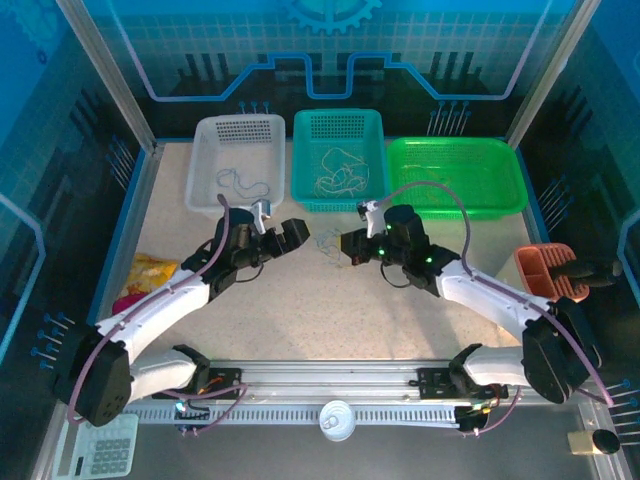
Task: Untangle the cables
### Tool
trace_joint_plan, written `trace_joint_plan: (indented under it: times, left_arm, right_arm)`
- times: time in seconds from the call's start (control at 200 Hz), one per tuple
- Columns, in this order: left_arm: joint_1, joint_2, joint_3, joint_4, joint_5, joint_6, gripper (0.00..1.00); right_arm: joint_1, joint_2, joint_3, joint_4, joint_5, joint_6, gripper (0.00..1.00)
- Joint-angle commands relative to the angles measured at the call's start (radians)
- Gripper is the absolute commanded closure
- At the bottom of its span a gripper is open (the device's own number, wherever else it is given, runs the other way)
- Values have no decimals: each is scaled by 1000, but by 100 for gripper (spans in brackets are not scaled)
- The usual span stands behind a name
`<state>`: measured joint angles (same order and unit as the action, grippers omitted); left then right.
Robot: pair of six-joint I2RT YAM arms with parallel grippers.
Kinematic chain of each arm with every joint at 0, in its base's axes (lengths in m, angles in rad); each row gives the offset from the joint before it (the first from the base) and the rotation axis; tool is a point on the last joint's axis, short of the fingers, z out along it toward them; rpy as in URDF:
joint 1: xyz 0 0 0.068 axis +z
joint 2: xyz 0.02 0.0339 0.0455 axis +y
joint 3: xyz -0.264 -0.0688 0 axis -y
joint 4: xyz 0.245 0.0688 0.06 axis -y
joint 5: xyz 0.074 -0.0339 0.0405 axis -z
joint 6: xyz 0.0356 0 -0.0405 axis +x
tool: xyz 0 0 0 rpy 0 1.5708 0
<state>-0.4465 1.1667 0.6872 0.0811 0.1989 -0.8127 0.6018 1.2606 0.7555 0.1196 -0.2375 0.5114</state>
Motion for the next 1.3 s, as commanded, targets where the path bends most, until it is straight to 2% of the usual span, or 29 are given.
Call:
trace_joint_plan:
  times: [0.0,0.18,0.345,0.59,1.015,1.296]
  left_arm:
    - [8,16,-5,119,76,-69,3]
    - [8,34,3,157,119,-49,13]
    - [8,73,2,198,172,-55,29]
    - [3,116,-28,277,193,-95,42]
    - [-31,177,-34,355,197,-125,43]
    - [-40,210,-32,397,192,-137,50]
  right_arm:
    - [-7,-51,-19,29,-22,-41,100]
    - [-20,-90,-39,23,-27,-35,100]
    - [-29,-107,-57,50,-48,-9,100]
    - [-43,-123,-66,58,-54,7,100]
    - [-46,-143,-68,76,-69,33,100]
    - [-46,-157,-68,86,-76,47,100]
